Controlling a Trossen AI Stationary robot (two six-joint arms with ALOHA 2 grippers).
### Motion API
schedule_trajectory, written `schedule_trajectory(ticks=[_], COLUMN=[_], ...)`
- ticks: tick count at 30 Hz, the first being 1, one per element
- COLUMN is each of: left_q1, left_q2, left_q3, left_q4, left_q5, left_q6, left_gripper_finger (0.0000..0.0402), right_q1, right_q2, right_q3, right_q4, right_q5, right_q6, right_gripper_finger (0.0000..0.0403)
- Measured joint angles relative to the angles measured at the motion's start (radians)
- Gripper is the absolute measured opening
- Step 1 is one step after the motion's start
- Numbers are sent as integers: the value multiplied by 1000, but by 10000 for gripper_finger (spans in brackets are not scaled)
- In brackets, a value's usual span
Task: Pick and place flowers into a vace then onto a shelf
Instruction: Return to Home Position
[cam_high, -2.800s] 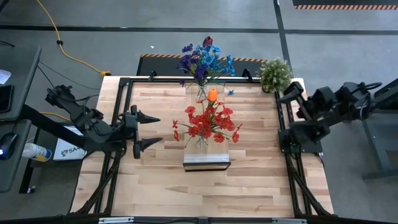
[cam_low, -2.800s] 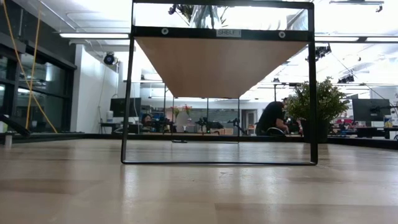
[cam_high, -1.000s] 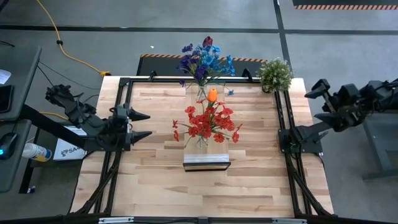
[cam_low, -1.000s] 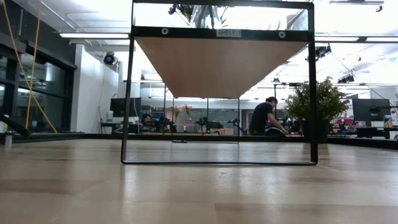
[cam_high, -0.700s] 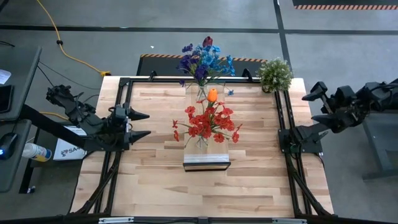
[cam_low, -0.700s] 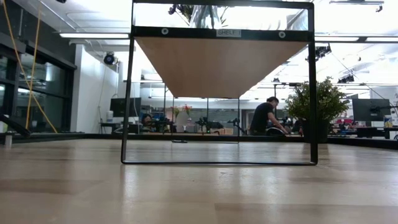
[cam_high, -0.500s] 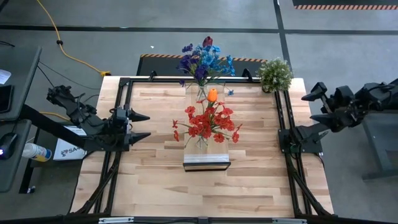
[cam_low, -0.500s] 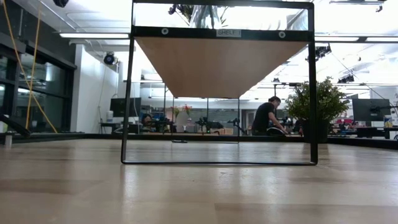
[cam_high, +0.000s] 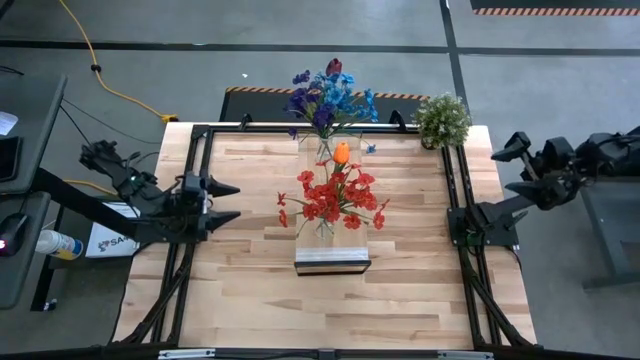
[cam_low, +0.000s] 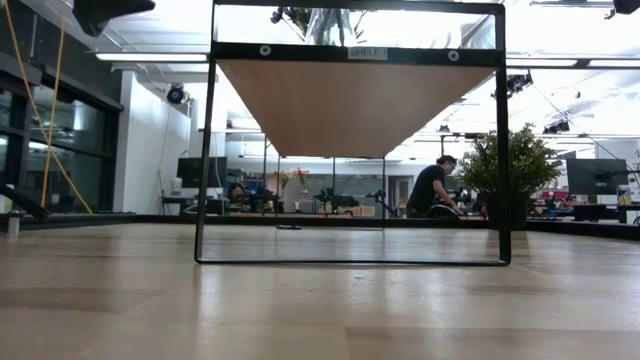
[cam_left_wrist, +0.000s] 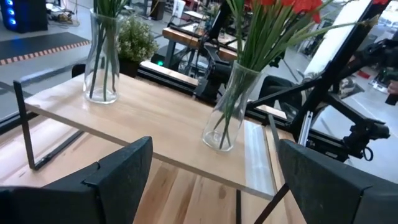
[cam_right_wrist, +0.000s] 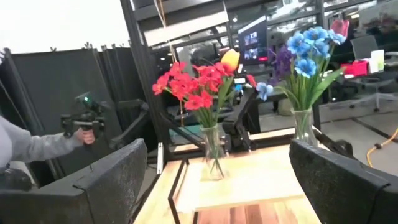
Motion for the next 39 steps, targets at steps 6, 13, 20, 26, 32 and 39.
schedule_trajectory(ticks=[6, 13, 20, 26, 32, 39], left_q1=[0, 0, 0, 0, 0, 0], left_q2=[-63, -119, -141, -141, -139, -139], left_q3=[-100, -178, -185, -185, -217, -356], left_q4=[79, 133, 132, 126, 197, 430], left_q5=[4, 24, 28, 38, 55, 80], left_q6=[4, 9, 57, 57, 62, 111], left_gripper_finger=[381, 381, 381, 381, 381, 381], right_q1=[43, 114, 186, 257, 330, 399], right_q2=[-1, -2, -3, -3, -3, -3], right_q3=[-1, -125, -197, -168, -221, -290], right_q4=[3, 68, 149, 129, 140, 246], right_q5=[39, 115, 136, 204, 261, 275], right_q6=[5, 27, 14, 44, 58, 25], right_gripper_finger=[381, 381, 381, 381, 381, 381])
